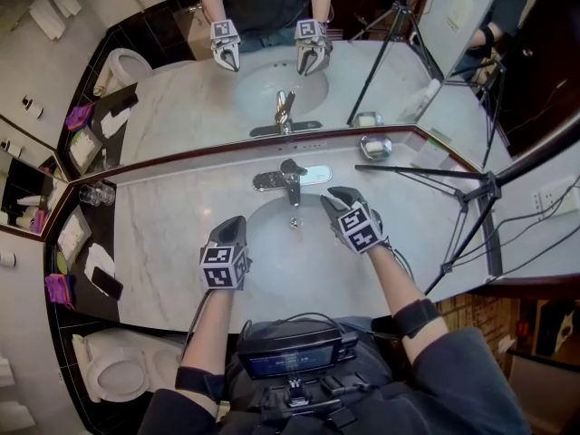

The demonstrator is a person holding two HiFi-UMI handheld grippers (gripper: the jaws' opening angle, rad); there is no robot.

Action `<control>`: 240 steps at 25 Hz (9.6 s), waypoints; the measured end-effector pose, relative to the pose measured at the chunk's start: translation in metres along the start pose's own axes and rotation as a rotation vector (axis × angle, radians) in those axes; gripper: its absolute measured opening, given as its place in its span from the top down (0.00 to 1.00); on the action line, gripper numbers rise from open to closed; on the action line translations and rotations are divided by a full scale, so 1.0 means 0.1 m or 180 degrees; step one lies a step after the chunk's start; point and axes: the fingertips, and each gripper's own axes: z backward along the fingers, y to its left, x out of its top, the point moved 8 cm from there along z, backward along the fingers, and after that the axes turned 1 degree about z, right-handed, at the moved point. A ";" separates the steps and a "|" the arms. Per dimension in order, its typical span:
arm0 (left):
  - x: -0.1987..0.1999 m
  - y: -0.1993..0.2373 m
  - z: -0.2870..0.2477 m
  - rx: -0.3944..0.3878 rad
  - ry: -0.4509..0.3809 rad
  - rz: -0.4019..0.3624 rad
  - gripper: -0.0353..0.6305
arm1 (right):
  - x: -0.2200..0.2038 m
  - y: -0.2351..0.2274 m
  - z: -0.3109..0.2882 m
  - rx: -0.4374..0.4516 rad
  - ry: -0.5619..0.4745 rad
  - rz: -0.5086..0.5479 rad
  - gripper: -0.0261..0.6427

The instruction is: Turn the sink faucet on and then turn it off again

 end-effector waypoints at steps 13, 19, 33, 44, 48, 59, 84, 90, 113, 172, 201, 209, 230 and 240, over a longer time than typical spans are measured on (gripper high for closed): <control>-0.13 0.07 -0.07 0.0039 0.0118 0.0072 0.94 | 0.35 0.02 -0.67 0.0072 0.0361 0.2418 0.63; -0.14 0.11 -0.08 0.0060 0.0135 0.0082 0.94 | 0.43 0.08 -0.89 0.0237 0.0484 0.3154 0.63; -0.23 0.10 -0.10 0.0072 0.0213 0.0121 0.94 | 0.22 0.19 -1.04 0.0277 0.0708 0.3497 0.68; -0.21 0.05 -0.15 0.0027 0.0226 0.0110 0.94 | -0.09 0.25 -0.98 0.0230 0.0784 0.3370 0.69; -0.21 0.04 -0.17 0.0018 0.0232 0.0112 0.94 | -0.10 0.25 -0.98 0.0187 0.0789 0.3325 0.69; -0.27 0.05 -0.14 0.0039 0.0242 0.0130 0.94 | -0.10 0.28 -0.98 0.0146 0.0790 0.3235 0.69; -0.20 -0.02 -0.15 0.0007 0.0147 0.0065 0.94 | 0.22 0.25 -0.27 -0.0056 0.0299 0.1269 0.93; -0.19 -0.03 -0.12 0.0001 0.0102 0.0102 0.94 | 0.23 0.17 0.03 -0.0095 0.0009 0.0073 0.93; -0.15 0.01 0.01 0.0060 -0.0176 0.0284 0.94 | -0.25 0.15 0.37 -0.0067 -0.0443 -0.1700 0.93; 0.26 -1.17 -2.07 -0.0587 0.0263 -0.3376 0.69 | -0.80 0.14 0.43 -0.0161 -0.0225 -0.1887 0.93; 0.52 -0.93 -1.97 -0.0601 0.0394 -0.2737 0.69 | -0.74 0.19 0.39 -0.0085 -0.0253 -0.1854 0.93; 0.46 -0.82 -1.61 -0.0580 0.0419 -0.2924 0.80 | -0.66 0.22 0.40 -0.0059 -0.0300 -0.1790 0.93; 0.23 -0.14 -0.07 -0.0185 -0.0071 -0.0154 0.94 | -0.27 0.20 0.39 0.0015 -0.0428 -0.1397 0.93; 0.02 -0.03 0.19 -0.0021 -0.0203 0.0057 0.94 | -0.29 0.22 0.39 0.0015 -0.0369 -0.1297 0.93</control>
